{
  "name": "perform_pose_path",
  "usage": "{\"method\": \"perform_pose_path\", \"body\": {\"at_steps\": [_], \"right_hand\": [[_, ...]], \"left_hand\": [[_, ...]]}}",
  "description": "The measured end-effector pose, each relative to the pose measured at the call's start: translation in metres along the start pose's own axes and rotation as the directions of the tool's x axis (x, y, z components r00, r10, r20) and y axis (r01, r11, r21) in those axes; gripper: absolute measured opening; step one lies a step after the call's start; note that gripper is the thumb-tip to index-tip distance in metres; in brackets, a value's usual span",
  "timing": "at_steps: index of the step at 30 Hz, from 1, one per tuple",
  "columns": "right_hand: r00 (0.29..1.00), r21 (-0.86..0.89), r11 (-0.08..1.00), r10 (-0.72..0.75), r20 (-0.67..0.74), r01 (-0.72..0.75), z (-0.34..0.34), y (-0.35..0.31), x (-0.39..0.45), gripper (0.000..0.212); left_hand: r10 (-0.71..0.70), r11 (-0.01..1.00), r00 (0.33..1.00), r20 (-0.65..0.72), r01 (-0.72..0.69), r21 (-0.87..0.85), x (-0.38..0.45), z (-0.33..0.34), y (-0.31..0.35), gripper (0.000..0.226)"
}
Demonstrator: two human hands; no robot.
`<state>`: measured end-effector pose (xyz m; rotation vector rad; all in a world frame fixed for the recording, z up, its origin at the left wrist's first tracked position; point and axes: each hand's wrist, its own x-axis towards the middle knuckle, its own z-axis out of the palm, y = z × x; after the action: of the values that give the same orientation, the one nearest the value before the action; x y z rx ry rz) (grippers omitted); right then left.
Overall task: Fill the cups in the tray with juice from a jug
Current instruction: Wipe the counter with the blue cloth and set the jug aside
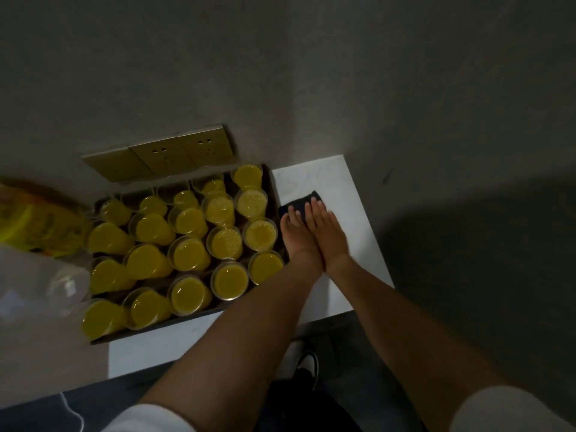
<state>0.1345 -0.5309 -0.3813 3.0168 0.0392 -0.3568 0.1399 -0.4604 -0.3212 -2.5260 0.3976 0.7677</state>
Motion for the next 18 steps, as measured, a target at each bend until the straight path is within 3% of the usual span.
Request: {"method": "perform_pose_path", "body": {"at_steps": [2,6,9,18], "right_hand": [[0.999,-0.002,1.000,0.022,-0.027,-0.022,-0.005,0.000,0.023,0.084],[0.997,0.023,1.000,-0.012,0.070,0.010,-0.014,0.003,0.062,0.077],[1.000,-0.005,1.000,-0.012,0.027,0.012,-0.023,0.007,0.086,0.077],[1.000,0.008,1.000,-0.003,0.002,0.003,-0.019,0.020,0.087,0.095]], "left_hand": [[-0.026,0.999,1.000,-0.006,0.026,0.029,0.020,-0.008,-0.007,0.082],[-0.060,0.997,0.998,-0.006,0.060,0.054,0.049,-0.021,-0.016,0.082],[-0.077,0.996,0.997,-0.032,0.078,0.040,0.068,-0.032,-0.023,0.081],[-0.066,0.996,0.991,-0.119,0.057,-0.073,0.072,-0.037,-0.022,0.094]]}}
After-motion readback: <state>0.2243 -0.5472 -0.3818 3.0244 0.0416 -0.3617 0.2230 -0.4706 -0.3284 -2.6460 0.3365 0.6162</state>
